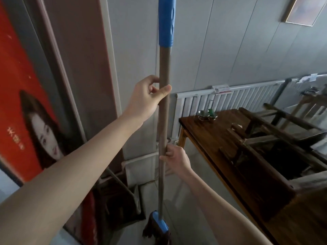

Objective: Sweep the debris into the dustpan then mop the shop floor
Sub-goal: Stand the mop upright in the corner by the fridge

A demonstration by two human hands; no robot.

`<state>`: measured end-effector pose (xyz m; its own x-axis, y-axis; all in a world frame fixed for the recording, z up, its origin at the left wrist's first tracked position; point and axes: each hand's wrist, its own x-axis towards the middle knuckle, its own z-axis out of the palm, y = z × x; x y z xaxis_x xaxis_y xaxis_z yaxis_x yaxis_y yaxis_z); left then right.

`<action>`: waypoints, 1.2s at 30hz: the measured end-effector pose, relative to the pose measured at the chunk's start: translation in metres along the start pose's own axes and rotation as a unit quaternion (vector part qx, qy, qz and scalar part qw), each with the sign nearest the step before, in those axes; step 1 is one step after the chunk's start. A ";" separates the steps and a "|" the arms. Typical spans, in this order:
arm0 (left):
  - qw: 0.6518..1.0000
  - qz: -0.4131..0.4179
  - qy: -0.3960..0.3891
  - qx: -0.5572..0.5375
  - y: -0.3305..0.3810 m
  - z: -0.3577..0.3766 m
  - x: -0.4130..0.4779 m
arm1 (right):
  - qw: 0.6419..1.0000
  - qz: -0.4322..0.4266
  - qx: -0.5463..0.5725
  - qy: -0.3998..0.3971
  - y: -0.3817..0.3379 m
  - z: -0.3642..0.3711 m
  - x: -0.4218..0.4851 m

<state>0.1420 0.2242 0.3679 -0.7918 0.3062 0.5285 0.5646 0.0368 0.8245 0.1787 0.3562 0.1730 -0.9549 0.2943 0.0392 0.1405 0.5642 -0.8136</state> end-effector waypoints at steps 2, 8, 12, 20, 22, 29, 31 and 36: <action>1.000 -0.001 -0.008 0.008 -0.013 0.010 0.014 | 1.000 0.008 0.000 -0.003 0.011 -0.003 0.021; 1.000 -0.012 -0.001 0.015 -0.070 0.030 0.061 | 0.998 0.029 -0.047 -0.026 0.034 -0.006 0.084; 0.999 -0.030 -0.002 0.031 -0.116 0.037 0.103 | 0.994 0.037 -0.094 -0.036 0.042 -0.004 0.137; 0.998 -0.062 -0.013 0.018 -0.201 0.045 0.202 | 0.992 0.077 -0.098 -0.027 0.054 0.014 0.247; 0.997 -0.065 -0.030 0.021 -0.224 0.050 0.216 | 0.992 0.093 -0.083 -0.032 0.062 0.022 0.266; 0.990 -0.087 -0.091 0.061 -0.291 0.070 0.249 | 0.990 0.127 -0.035 -0.042 0.104 0.051 0.326; 0.989 -0.092 -0.090 0.069 -0.308 0.077 0.255 | 0.990 0.128 -0.027 -0.053 0.116 0.059 0.342; 0.987 -0.112 -0.089 0.078 -0.347 0.093 0.270 | 0.988 0.141 -0.004 -0.069 0.143 0.071 0.373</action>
<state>-0.2460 0.3830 0.2057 -0.8556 0.4347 0.2809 0.4194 0.2642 0.8685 -0.1766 0.4915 0.0300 -0.9036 0.3335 -0.2688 0.4081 0.4799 -0.7766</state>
